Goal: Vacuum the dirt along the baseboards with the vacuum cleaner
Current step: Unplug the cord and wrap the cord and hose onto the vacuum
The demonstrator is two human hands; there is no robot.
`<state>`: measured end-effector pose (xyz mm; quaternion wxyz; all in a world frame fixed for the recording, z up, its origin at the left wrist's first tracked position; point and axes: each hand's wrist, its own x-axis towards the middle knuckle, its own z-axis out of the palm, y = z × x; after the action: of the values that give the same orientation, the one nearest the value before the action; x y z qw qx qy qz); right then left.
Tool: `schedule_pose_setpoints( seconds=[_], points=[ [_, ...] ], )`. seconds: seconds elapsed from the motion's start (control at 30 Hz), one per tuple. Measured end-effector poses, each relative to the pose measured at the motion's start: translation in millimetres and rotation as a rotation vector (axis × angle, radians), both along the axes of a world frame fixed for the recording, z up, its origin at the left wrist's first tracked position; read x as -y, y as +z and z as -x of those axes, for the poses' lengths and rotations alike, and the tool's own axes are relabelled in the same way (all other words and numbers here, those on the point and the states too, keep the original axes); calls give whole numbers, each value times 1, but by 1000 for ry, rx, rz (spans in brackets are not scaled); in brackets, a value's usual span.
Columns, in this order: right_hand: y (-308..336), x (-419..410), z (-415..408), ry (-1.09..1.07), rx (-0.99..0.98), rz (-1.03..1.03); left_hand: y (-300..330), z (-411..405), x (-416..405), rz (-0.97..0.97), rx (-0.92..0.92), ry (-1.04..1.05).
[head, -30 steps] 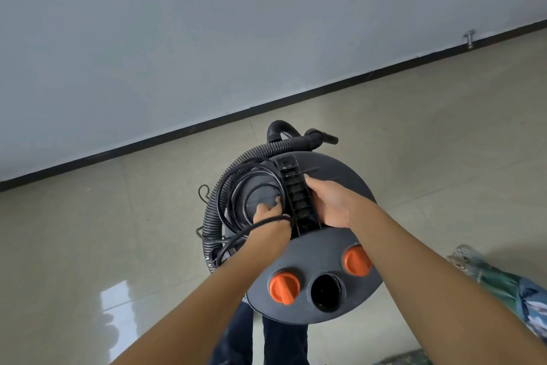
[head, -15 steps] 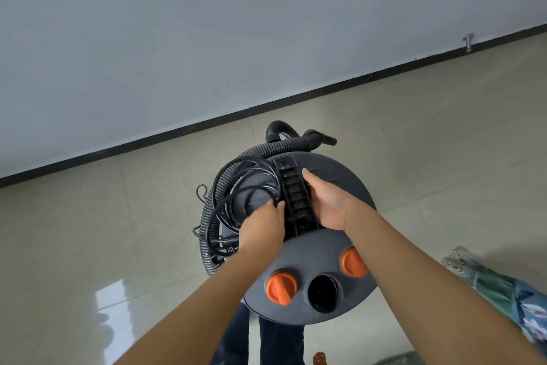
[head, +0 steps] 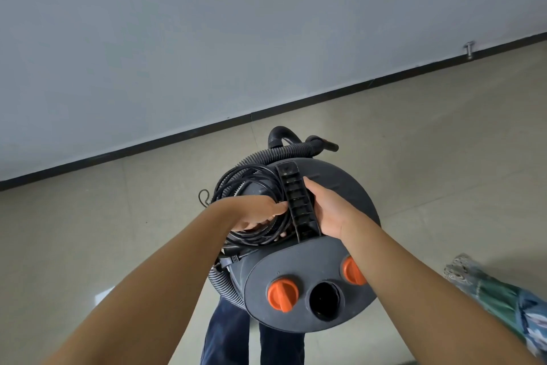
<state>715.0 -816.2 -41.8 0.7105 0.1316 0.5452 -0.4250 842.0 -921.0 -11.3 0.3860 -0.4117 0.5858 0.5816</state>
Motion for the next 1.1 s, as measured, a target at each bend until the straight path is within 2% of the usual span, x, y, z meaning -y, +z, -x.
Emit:
schedule_pose_setpoints(
  seconds=[0.07, 0.13, 0.23, 0.27, 0.37, 0.57, 0.93, 1.1],
  points=[
    [-2, 2, -1, 13, -25, -25, -1, 1, 5, -110, -4, 108],
    [-3, 2, -2, 18, -103, -60, -2, 3, 6, -78, -2, 54],
    [-2, 3, -3, 14, -153, -63, 4, 8, -7, 403, -59, -404],
    [-1, 3, -3, 19, -147, -62, 5, 8, -13, 541, -63, -483],
    [3, 3, -1, 48, -80, -65, 3, 2, -27, 823, -71, -489],
    [7, 3, 3, 84, -4, -62, -8, -10, -46, 749, -160, 33],
    [7, 0, 9, 149, 41, 34, -7, -10, -83, 750, -182, -215],
    [11, 0, 6, 130, -27, 45, -9, -7, -92, 741, -318, -125]
  ],
)
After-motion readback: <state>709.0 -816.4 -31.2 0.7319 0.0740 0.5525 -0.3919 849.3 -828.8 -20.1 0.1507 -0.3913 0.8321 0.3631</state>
